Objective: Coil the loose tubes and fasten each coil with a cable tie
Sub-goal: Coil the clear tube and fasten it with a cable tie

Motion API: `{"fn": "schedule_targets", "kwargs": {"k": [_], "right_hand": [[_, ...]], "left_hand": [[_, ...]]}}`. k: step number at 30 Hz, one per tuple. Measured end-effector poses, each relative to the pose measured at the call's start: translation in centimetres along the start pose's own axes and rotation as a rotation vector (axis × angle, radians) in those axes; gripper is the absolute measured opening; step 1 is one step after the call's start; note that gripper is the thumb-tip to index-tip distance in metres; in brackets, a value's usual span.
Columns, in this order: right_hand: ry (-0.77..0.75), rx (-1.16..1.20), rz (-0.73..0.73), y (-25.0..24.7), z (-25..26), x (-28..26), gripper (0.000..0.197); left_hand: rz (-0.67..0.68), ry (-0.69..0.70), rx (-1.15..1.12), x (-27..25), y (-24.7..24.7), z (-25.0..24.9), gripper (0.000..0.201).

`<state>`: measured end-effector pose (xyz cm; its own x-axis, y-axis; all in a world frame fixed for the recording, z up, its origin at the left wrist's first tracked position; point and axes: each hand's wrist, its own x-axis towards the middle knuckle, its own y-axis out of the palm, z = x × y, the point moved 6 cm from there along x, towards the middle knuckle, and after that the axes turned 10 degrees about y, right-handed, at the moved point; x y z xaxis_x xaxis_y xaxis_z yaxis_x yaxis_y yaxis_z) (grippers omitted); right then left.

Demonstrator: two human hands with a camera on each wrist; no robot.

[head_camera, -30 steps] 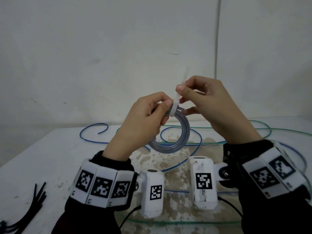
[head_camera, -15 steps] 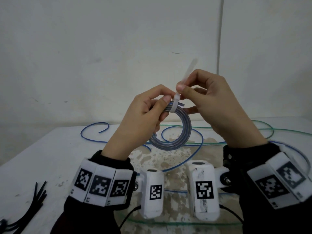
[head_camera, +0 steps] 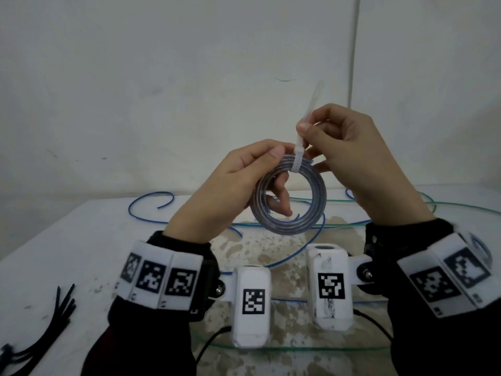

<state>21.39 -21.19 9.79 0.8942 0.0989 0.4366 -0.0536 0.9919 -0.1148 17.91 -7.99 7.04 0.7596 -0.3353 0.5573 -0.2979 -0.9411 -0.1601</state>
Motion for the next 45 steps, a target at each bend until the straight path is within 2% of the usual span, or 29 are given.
{"fn": "schedule_targets", "kwargs": {"k": [2,6,11,14,19,27,30,35,39,42,45], "right_hand": [[-0.001,-0.023,0.002,0.1,-0.2,0.2,0.011],[-0.008,-0.073,0.037,0.4,-0.8,0.4,0.012],[0.009,-0.111,0.053,1.1,-1.7,0.5,0.011],[0.0,-0.087,0.076,1.1,-1.6,0.5,0.011],[-0.026,-0.085,0.082,0.8,-1.5,0.5,0.01],[-0.002,0.001,0.016,1.0,-2.0,0.8,0.019],[0.02,-0.007,0.003,0.9,-2.0,0.7,0.019],[0.017,-0.073,-0.015,0.6,-1.6,0.5,0.018],[0.052,-0.05,0.108,0.1,-1.0,0.3,0.014],[0.104,-0.057,0.234,0.2,-0.8,-0.1,0.008],[0.139,-0.17,0.39,1.4,-1.5,-0.7,0.008]], "left_hand": [[0.028,-0.024,0.01,-0.2,-0.1,-0.1,0.023],[-0.076,-0.123,0.119,-0.3,-1.2,1.1,0.024],[-0.172,-0.216,0.112,-0.2,-1.4,2.4,0.027],[-0.188,-0.179,0.121,-0.1,-1.2,2.0,0.028],[-0.245,-0.126,0.19,-0.1,-1.0,1.8,0.018],[-0.181,0.012,0.344,0.0,-0.3,-0.1,0.02],[-0.162,0.022,0.358,0.0,0.0,-0.4,0.02],[-0.205,-0.029,0.303,0.1,-0.5,0.6,0.02],[-0.199,-0.087,0.144,-0.1,-0.5,0.9,0.019],[-0.243,-0.032,0.109,0.0,-1.0,0.4,0.018],[-0.259,-0.001,0.099,0.1,-1.7,0.3,0.02]]}}
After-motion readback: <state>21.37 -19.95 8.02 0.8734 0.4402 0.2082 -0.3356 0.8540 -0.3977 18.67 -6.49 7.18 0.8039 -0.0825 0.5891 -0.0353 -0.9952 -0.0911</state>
